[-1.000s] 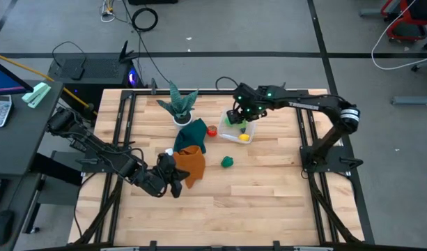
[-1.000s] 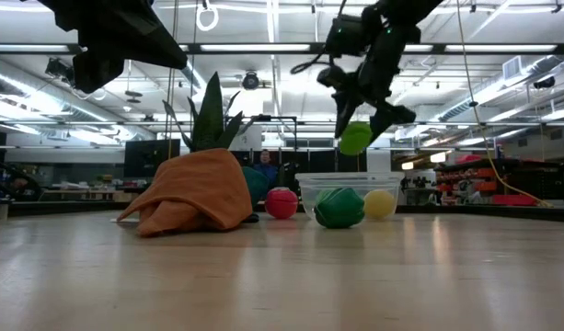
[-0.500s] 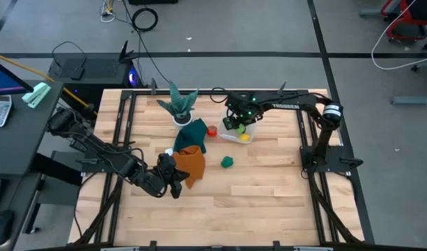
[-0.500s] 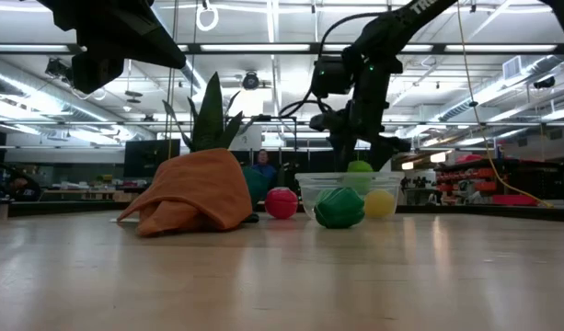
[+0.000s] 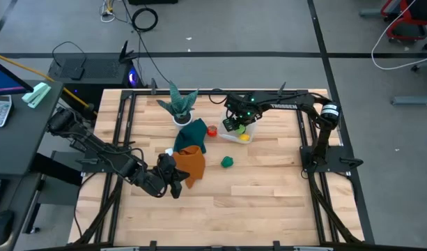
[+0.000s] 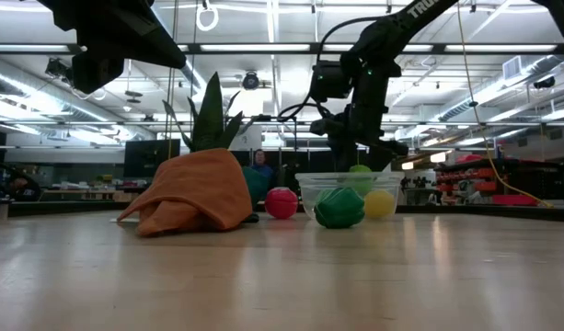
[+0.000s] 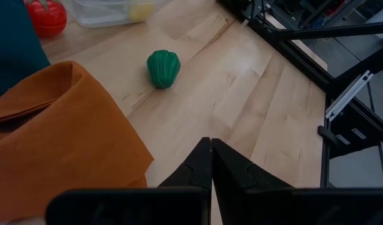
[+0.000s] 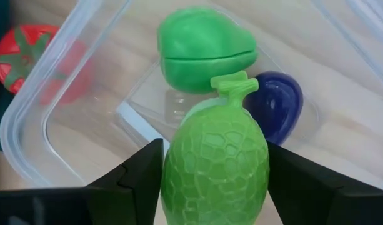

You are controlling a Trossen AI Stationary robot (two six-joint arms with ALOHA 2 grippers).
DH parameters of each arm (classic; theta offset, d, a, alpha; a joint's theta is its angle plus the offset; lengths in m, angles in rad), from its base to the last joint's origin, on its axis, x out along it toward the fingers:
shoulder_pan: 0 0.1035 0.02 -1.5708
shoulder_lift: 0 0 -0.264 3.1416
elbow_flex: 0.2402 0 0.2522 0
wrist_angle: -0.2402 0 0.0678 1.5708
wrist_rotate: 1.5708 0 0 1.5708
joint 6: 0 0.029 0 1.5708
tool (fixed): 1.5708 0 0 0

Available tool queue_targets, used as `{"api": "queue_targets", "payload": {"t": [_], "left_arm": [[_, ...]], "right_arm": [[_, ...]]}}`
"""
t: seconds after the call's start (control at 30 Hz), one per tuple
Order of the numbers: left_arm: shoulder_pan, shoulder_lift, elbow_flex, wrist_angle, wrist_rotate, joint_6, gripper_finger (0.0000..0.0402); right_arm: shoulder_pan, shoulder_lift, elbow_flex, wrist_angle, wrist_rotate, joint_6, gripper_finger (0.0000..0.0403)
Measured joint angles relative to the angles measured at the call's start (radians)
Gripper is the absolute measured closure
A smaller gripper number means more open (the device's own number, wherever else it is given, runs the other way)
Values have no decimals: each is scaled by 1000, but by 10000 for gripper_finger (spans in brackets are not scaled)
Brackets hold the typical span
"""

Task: Pick and placing Produce into tupperware
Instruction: Put the green cantaloupe into the transparent bin, then put the green bell pepper into the transparent bin

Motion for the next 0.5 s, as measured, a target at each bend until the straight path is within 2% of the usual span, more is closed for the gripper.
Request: {"api": "queue_targets", "payload": {"t": [0.3,0.5], "left_arm": [[0,0,0,0,0,0,377],[0,0,0,0,0,0,386]], "right_arm": [[0,0,0,0,-1,-1,160],[0,-23,0,4,-4,-1,157]]}}
